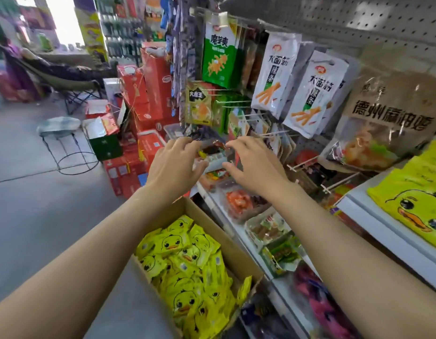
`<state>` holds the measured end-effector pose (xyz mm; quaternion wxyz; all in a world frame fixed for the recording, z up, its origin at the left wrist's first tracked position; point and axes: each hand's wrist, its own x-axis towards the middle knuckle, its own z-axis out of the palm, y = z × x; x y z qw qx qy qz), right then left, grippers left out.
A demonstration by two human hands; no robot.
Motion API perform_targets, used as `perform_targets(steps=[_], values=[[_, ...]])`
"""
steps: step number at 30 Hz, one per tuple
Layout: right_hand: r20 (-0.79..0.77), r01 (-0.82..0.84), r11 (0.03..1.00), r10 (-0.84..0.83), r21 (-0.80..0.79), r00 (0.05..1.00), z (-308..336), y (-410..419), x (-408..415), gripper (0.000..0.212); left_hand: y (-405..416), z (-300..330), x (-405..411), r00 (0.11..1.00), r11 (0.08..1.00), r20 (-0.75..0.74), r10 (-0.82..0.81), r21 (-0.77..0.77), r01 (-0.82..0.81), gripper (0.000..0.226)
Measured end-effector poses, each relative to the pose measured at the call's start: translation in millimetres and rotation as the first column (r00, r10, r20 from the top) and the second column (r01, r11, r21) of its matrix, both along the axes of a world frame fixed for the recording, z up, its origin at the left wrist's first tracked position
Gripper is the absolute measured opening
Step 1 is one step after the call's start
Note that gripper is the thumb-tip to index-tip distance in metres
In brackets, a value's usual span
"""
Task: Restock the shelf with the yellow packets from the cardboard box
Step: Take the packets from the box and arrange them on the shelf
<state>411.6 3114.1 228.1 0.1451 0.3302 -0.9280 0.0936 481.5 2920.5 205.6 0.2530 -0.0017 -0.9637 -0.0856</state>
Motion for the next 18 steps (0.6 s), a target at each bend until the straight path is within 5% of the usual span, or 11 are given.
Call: perform_targets(steps=[9,18], values=[[0.242,-0.101,0.992,0.081,0.071,0.967,-111.3,-51.7,-87.6,0.052,-29.6,-103.1,-58.8,0.962,0.984,0.224,0.154,0.056,-0.171,0.041],[0.601,-0.187,0.968,0.051,0.165,0.798,-299.6,-79.0,-127.2,0.062,-49.7,-269.8,-78.7,0.814,0.953,0.545,0.201,0.083,-0.29,0.048]])
